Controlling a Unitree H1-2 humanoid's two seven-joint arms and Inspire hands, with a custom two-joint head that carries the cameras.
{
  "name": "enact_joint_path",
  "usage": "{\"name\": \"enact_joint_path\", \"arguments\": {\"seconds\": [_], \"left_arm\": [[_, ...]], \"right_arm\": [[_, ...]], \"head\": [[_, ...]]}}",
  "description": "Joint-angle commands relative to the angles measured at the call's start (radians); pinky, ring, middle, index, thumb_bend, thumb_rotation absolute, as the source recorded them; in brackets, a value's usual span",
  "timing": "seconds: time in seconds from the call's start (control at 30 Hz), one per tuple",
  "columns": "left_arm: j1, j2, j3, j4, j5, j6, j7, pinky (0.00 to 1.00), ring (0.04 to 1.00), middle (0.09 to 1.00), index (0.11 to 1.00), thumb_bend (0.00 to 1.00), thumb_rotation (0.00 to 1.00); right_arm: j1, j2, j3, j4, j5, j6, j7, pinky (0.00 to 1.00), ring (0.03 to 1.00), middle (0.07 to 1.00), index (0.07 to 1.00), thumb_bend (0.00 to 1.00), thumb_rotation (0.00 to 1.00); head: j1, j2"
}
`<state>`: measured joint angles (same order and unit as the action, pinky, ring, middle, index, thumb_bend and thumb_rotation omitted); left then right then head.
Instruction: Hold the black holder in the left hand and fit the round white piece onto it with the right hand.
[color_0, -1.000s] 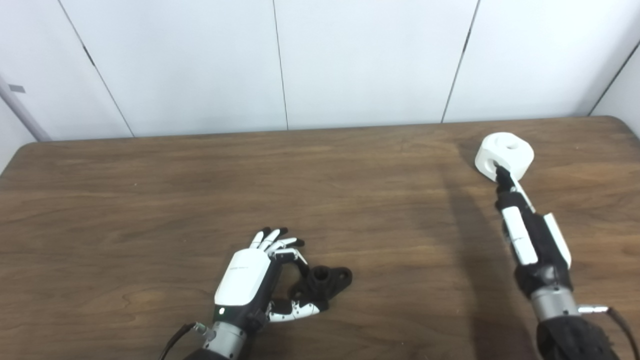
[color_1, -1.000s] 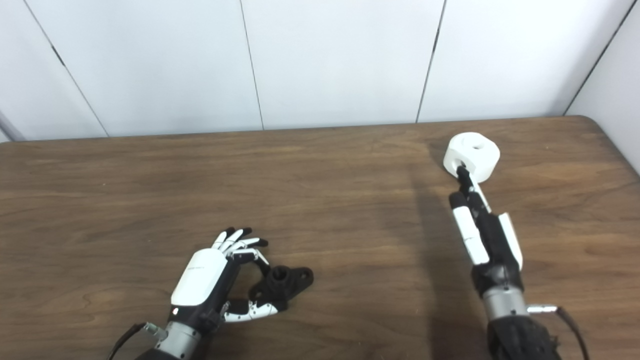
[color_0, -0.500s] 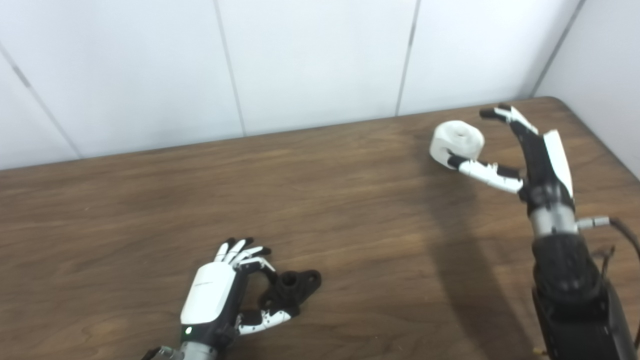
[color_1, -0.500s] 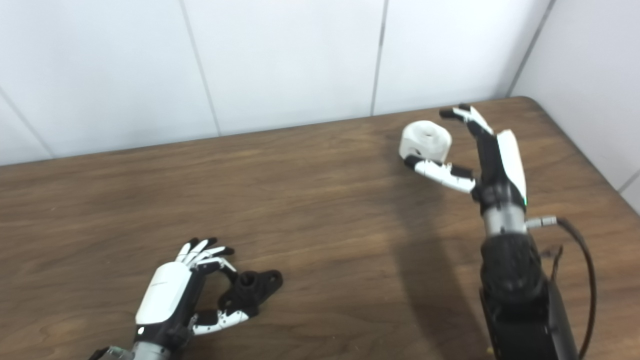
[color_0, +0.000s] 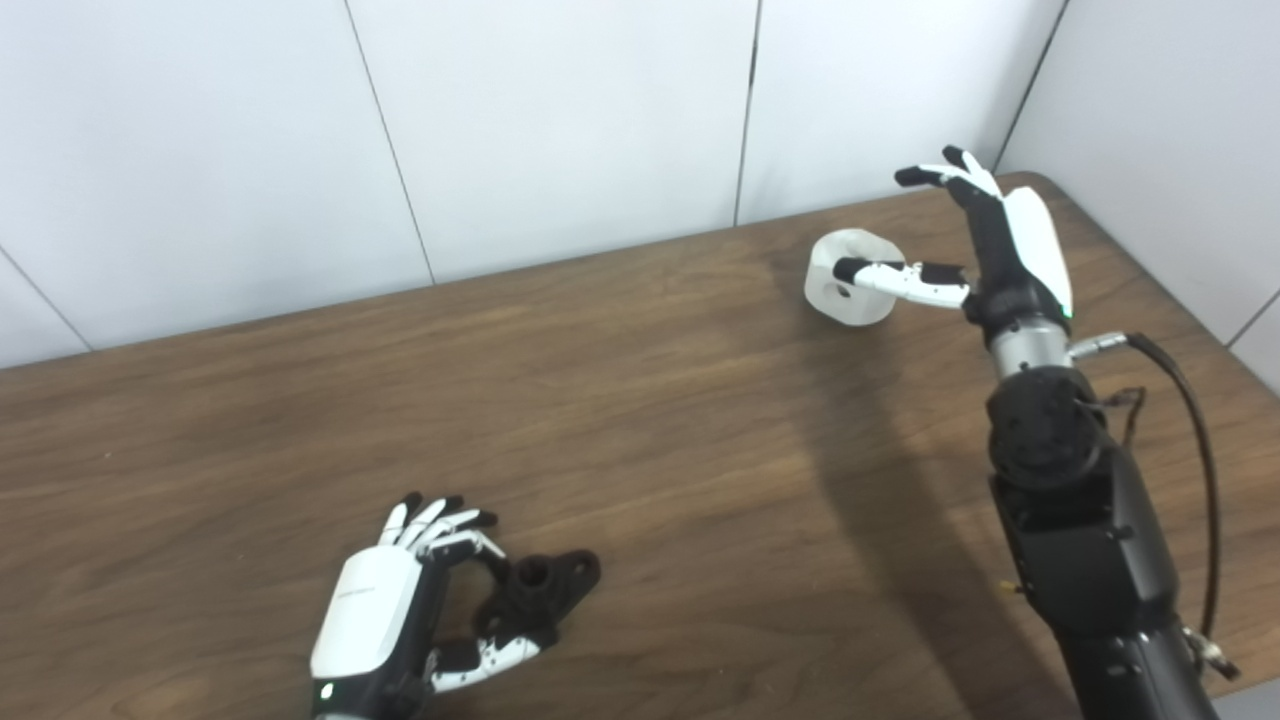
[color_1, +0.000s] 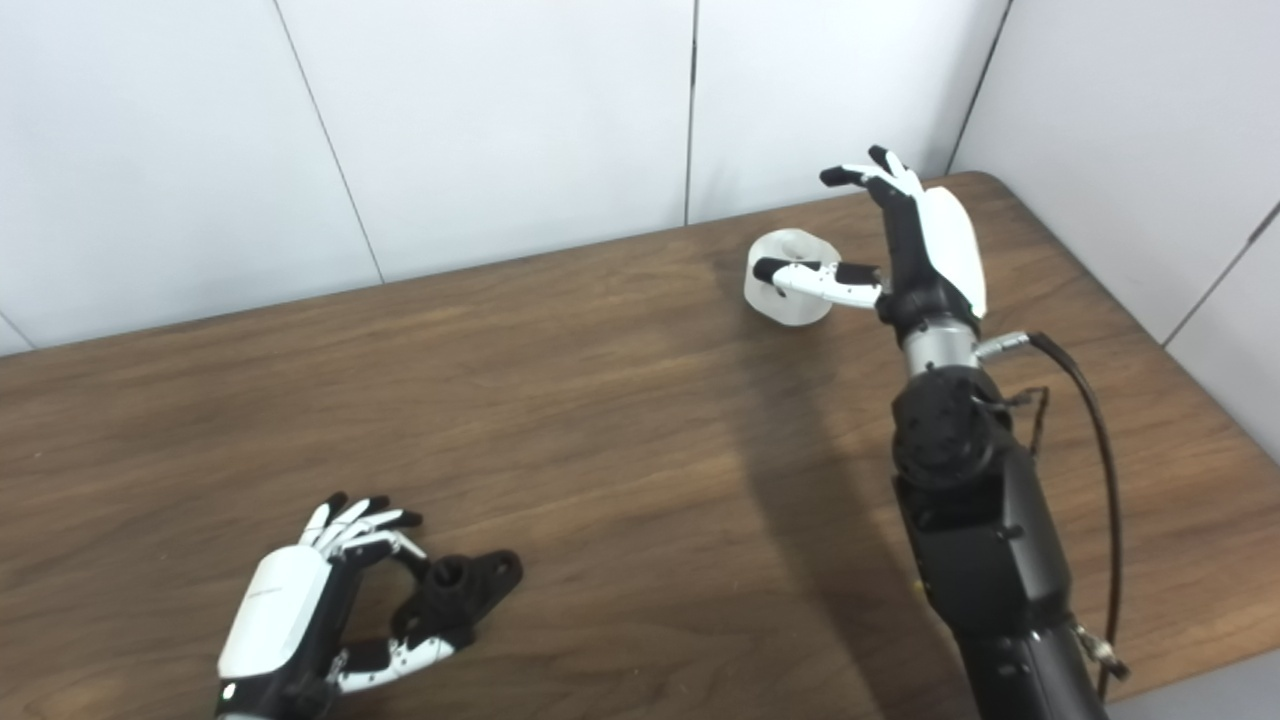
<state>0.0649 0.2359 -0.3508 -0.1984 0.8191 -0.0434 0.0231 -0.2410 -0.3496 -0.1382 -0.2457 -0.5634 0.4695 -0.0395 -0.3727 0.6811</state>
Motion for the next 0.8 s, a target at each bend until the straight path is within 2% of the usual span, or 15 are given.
{"name": "enact_joint_path", "arguments": {"seconds": [0.0, 0.1, 0.37, 0.6, 0.77], "left_arm": [[0.004, 0.021, 0.015, 0.001, 0.007, -0.006, -0.001, 1.0, 0.89, 0.782, 0.484, 0.52, 0.05], [0.006, 0.021, 0.021, 0.0, 0.008, -0.011, -0.004, 1.0, 0.887, 0.781, 0.484, 0.52, 0.05], [0.01, 0.017, 0.027, -0.003, 0.009, -0.017, -0.01, 1.0, 0.89, 0.782, 0.484, 0.52, 0.05], [0.012, 0.016, 0.027, -0.008, 0.01, -0.012, -0.017, 1.0, 0.894, 0.783, 0.484, 0.52, 0.05], [0.012, 0.015, 0.028, -0.007, 0.01, -0.011, -0.019, 1.0, 0.894, 0.782, 0.484, 0.52, 0.05]], "right_arm": [[-0.057, -0.048, 0.008, 0.02, -0.033, -0.005, -0.001, 1.0, 0.994, 0.959, 0.76, 0.89, 0.37], [-0.088, -0.07, 0.02, 0.088, -0.078, -0.001, 0.041, 1.0, 0.999, 0.965, 0.768, 0.9, 0.36], [-0.148, -0.081, 0.03, 0.223, -0.202, 0.0, 0.128, 1.0, 1.0, 0.992, 0.805, 0.97, 0.35], [-0.181, -0.088, 0.059, 0.327, -0.219, -0.002, 0.097, 1.0, 1.0, 0.989, 0.797, 1.0, 0.37], [-0.192, -0.095, 0.082, 0.373, -0.202, -0.013, 0.064, 1.0, 1.0, 0.979, 0.787, 0.97, 0.4]], "head": [[-0.001, 0.001], [-0.002, 0.001], [0.006, 0.001], [0.006, 0.001], [0.017, -0.003]]}}
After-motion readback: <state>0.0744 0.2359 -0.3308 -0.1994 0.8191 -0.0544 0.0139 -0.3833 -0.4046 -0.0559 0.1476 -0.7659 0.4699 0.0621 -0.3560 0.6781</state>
